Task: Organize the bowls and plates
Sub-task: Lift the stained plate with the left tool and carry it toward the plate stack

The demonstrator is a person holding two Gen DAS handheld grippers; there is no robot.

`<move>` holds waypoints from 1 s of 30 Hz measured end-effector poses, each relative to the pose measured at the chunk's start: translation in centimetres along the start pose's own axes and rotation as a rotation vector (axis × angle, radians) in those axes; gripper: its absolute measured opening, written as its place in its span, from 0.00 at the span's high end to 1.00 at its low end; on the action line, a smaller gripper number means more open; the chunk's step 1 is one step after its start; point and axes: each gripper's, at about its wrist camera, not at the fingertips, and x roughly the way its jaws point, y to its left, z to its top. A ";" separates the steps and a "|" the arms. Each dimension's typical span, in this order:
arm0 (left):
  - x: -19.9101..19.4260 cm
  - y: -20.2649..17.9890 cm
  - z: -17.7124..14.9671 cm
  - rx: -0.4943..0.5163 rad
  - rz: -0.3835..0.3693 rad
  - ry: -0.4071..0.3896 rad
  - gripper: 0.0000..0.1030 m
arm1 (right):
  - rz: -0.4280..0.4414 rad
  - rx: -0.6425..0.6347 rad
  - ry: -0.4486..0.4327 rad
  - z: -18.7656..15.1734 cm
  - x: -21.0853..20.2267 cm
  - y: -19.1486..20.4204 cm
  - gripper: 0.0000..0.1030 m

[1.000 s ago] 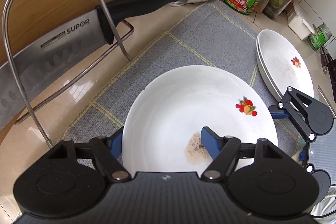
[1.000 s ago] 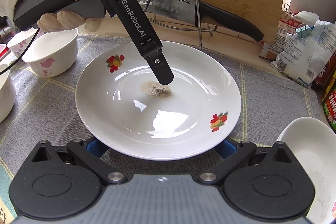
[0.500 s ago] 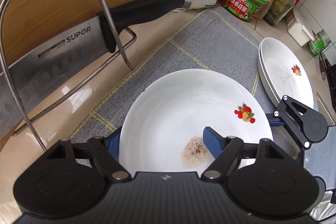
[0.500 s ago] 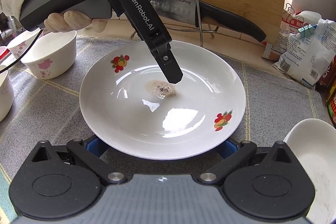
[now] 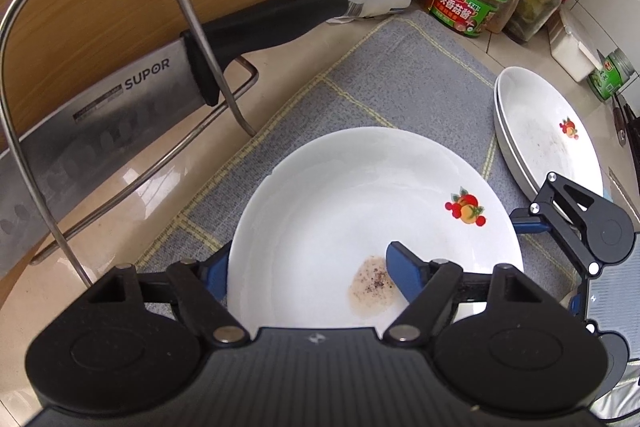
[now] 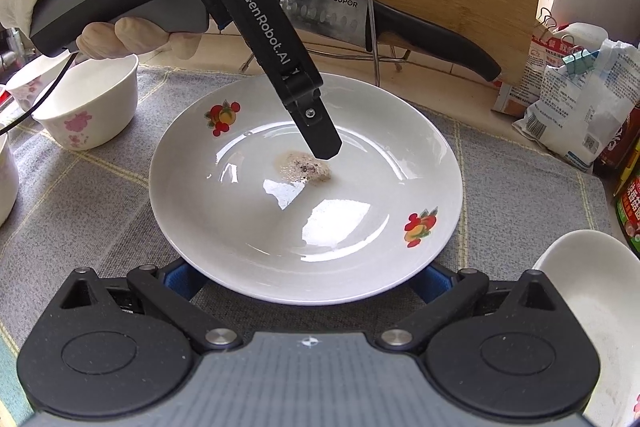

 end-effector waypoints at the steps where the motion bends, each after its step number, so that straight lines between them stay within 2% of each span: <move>1: -0.1 0.0 -0.1 -0.001 -0.001 -0.001 0.25 | -0.004 -0.008 0.000 0.0 -0.1 0.1 0.00; 19: -1.5 -1.2 -0.6 0.034 0.010 -0.025 0.25 | -0.025 -0.039 -0.004 0.0 -1.4 0.7 0.00; 30: -3.3 -2.9 -1.2 0.047 0.027 -0.048 0.25 | -0.024 -0.053 -0.026 -0.2 -3.5 1.1 0.00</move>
